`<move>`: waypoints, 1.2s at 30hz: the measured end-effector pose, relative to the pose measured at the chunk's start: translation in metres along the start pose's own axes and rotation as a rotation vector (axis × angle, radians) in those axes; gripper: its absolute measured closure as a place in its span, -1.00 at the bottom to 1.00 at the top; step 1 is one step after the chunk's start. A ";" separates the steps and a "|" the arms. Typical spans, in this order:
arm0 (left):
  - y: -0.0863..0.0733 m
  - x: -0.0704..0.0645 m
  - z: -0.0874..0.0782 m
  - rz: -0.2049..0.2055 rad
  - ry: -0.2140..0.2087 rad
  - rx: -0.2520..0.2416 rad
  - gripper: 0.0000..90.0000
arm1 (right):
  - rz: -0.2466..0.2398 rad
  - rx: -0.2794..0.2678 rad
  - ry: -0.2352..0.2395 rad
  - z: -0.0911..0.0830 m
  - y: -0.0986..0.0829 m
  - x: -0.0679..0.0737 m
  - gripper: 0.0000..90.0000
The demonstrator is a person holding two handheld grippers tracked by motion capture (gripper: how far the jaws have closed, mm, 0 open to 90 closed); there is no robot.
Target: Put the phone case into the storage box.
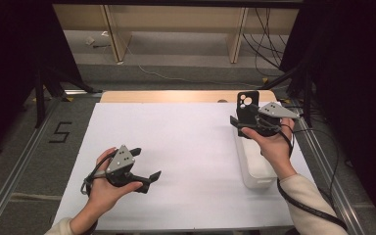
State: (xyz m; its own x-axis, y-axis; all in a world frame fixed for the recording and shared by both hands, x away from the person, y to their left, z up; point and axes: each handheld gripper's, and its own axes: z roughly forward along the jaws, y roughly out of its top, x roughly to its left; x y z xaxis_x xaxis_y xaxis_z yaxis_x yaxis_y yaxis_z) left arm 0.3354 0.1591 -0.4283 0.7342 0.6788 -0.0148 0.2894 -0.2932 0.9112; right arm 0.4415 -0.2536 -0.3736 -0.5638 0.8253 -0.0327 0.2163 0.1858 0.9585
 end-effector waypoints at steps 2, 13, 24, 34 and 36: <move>0.000 0.000 0.000 0.001 0.000 -0.001 -1.00 | -0.004 0.000 0.006 -0.001 -0.001 0.001 -0.72; 0.000 0.000 0.000 -0.001 0.001 -0.005 -1.00 | -0.010 0.006 0.034 -0.012 -0.006 0.006 -0.72; 0.000 0.000 0.000 -0.002 0.002 -0.005 -1.00 | -0.016 0.003 0.055 -0.029 -0.013 0.009 -0.72; 0.000 0.001 0.000 -0.004 0.004 -0.003 -1.00 | -0.029 0.004 0.073 -0.039 -0.020 0.013 -0.74; 0.000 0.001 0.000 -0.006 0.003 -0.004 -1.00 | -0.029 0.002 0.076 -0.041 -0.021 0.013 -0.74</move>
State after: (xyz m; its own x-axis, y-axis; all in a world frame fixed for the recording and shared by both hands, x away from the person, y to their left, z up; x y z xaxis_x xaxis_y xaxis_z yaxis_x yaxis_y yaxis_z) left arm 0.3357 0.1598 -0.4279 0.7303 0.6828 -0.0187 0.2913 -0.2866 0.9127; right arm 0.3970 -0.2691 -0.3829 -0.6290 0.7764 -0.0389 0.2006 0.2104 0.9568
